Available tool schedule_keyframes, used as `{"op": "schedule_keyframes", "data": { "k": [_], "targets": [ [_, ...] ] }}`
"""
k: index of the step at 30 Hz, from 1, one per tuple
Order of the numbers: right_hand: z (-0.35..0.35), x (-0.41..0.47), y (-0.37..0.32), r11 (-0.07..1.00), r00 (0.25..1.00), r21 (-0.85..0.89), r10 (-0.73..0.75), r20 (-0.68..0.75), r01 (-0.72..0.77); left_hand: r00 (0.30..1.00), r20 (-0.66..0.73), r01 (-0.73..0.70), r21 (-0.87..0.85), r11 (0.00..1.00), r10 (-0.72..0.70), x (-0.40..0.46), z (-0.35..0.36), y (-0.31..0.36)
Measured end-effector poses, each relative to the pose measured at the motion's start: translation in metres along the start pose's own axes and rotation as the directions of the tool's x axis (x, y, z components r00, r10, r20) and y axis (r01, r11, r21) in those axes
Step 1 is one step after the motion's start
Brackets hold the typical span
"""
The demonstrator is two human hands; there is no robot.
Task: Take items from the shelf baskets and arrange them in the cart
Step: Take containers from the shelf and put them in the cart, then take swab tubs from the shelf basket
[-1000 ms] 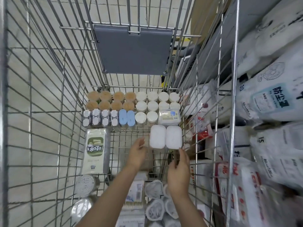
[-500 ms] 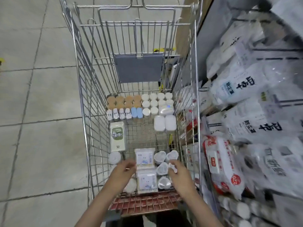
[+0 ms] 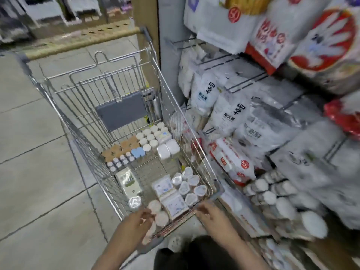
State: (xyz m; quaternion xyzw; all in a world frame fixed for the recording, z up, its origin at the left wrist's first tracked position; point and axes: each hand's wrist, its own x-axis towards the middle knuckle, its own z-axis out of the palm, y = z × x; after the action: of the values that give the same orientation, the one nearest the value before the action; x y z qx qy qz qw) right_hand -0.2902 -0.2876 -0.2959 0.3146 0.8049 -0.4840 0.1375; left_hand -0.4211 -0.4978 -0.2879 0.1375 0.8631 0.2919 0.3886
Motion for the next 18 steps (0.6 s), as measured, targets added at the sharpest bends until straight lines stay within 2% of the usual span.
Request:
{"op": "schedule_keyframes", "data": {
  "k": [4,7,11,15,18],
  "targets": [
    [-0.014,-0.057,0.012,0.997,0.988,0.072,0.017,-0.152,-0.006,0.991,0.074,-0.124,0.156,0.980,0.114,-0.013,-0.010,0.029],
    [-0.036,-0.109,0.043,0.976,0.936,0.190,0.164,-0.312,-0.107,0.959,0.179,-0.258,0.221,0.941,0.221,-0.018,0.001,0.065],
    [-0.055,-0.190,0.092,0.897,0.791,0.392,0.387,-0.473,-0.204,0.878,0.300,-0.450,0.255,0.856,0.372,-0.026,0.039,0.123],
    [-0.050,-0.282,0.137,0.796,0.620,0.575,0.551,-0.558,-0.189,0.743,0.475,-0.606,0.178,0.775,0.472,-0.058,0.109,0.181],
    [-0.033,-0.361,0.173,0.721,0.493,0.670,0.653,-0.575,-0.174,0.625,0.614,-0.685,0.136,0.716,0.481,-0.101,0.178,0.213]
  ]
}}
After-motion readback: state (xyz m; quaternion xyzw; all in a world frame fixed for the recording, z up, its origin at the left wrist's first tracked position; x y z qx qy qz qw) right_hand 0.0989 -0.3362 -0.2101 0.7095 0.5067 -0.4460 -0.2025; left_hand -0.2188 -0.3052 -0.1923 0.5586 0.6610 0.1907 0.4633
